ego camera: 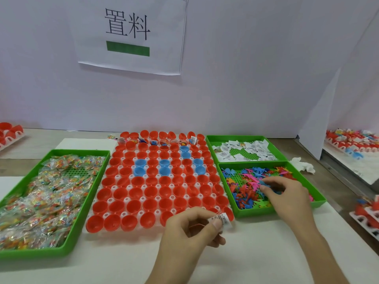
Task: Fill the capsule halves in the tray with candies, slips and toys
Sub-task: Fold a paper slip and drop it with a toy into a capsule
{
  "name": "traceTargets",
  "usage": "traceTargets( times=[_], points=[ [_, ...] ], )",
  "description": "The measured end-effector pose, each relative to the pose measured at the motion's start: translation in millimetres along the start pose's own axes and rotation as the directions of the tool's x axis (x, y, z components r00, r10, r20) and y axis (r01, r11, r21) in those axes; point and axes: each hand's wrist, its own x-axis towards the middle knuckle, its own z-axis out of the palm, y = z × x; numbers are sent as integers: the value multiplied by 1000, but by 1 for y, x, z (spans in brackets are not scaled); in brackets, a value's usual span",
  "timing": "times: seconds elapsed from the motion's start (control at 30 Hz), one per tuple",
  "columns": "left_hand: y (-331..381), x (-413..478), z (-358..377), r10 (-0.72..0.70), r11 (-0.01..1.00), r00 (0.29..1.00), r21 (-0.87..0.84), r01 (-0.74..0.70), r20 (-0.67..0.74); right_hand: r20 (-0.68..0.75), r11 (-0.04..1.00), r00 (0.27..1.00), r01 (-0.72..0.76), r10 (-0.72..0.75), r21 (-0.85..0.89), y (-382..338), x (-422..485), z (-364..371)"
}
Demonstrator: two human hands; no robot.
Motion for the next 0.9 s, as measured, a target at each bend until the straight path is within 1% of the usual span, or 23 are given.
traceTargets(
  times=[0.13,0.3,0.47,0.57,0.67,0.77,0.83,0.9],
  points=[
    [2,1,-4,4,1000,1000,17,-4,-7,46,992,999,-1,-4,123,-6,-3,3],
    [4,0,-5,30,999,1000,30,-30,-4,-50,987,998,54,-47,153,-8,-4,2],
    [7,-1,-4,30,999,999,24,-29,-20,-102,984,995,35,-18,176,-6,-4,3],
    [7,0,-7,24,1000,999,12,-24,-29,-76,976,997,11,5,217,-6,-3,3],
    [8,1,-8,26,1000,999,6,-26,-29,-14,957,1000,-17,22,290,-2,-2,2],
    [8,1,-8,28,1000,999,4,-28,-24,-3,950,1000,-19,21,312,-2,-1,-1],
    [8,1,-7,25,1000,999,5,-24,-20,-1,931,1000,-20,22,365,-5,0,-3],
    [8,1,-7,20,1000,1000,-9,-21,-18,8,890,1000,-27,26,455,-13,-2,-5]
  ],
)
